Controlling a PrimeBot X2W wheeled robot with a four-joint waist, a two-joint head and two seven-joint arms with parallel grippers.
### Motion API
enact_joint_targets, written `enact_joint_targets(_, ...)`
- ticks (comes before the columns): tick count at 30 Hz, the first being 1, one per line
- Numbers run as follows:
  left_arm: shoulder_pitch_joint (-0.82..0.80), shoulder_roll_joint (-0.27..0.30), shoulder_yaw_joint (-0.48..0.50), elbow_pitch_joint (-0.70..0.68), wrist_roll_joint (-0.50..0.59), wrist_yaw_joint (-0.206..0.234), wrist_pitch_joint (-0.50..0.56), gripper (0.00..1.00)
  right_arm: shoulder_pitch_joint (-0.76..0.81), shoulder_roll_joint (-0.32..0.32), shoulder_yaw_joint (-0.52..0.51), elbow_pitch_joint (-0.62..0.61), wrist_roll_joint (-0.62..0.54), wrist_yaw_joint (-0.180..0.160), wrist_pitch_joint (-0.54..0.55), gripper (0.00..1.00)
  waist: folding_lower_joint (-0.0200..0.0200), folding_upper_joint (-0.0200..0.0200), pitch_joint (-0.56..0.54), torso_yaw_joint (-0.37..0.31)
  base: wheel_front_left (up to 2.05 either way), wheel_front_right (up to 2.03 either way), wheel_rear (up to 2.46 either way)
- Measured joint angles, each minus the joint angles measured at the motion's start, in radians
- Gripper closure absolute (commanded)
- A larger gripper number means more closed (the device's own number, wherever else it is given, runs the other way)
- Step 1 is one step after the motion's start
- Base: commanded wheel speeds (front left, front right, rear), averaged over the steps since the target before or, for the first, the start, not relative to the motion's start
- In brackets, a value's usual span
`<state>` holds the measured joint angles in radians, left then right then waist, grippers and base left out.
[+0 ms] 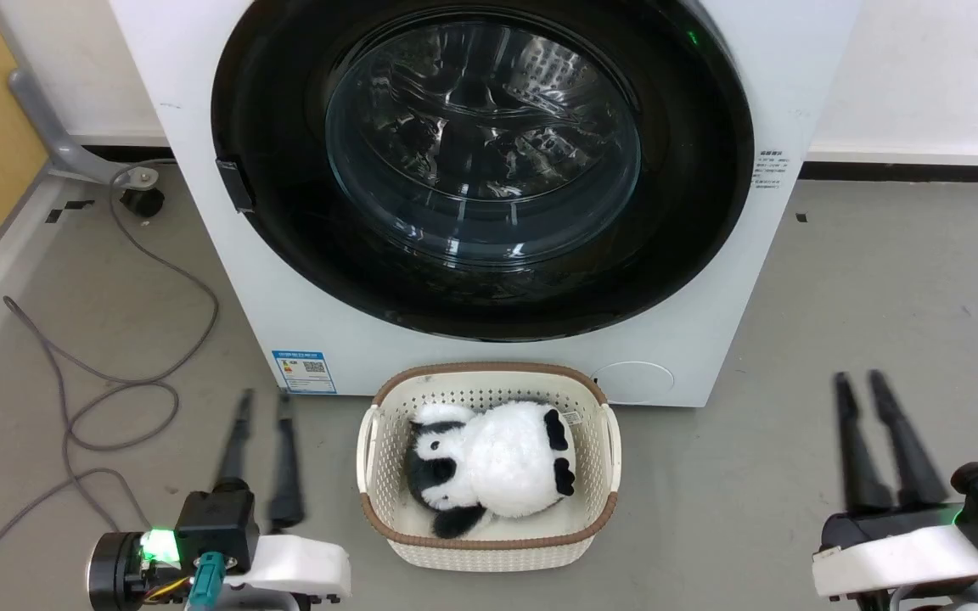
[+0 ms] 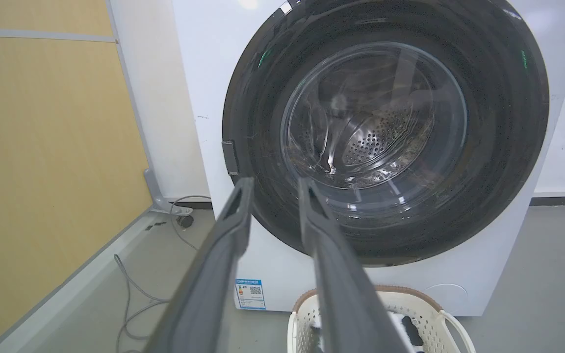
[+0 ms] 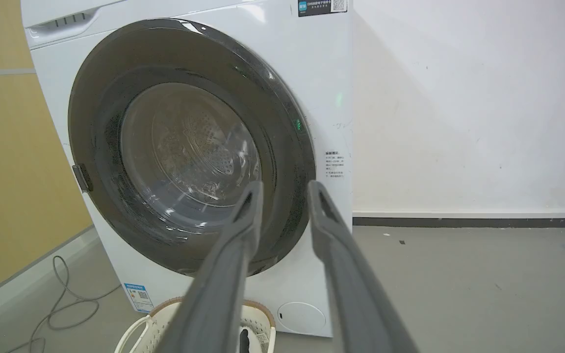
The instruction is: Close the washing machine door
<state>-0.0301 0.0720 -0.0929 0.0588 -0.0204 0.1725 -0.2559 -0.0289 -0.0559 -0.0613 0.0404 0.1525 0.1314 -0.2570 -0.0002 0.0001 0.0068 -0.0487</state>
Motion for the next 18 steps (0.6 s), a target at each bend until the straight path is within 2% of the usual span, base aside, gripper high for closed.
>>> enact_joint_targets(18, 0.000, -0.001, 0.010, -0.003, 0.000, -0.019, 0.036, 1.00, 0.000, 0.000, 0.007, -0.001, -0.014, 0.000, 0.036, 1.00, 0.0001, 0.0000, -0.001, 0.007, 0.00, 0.00, 0.00)
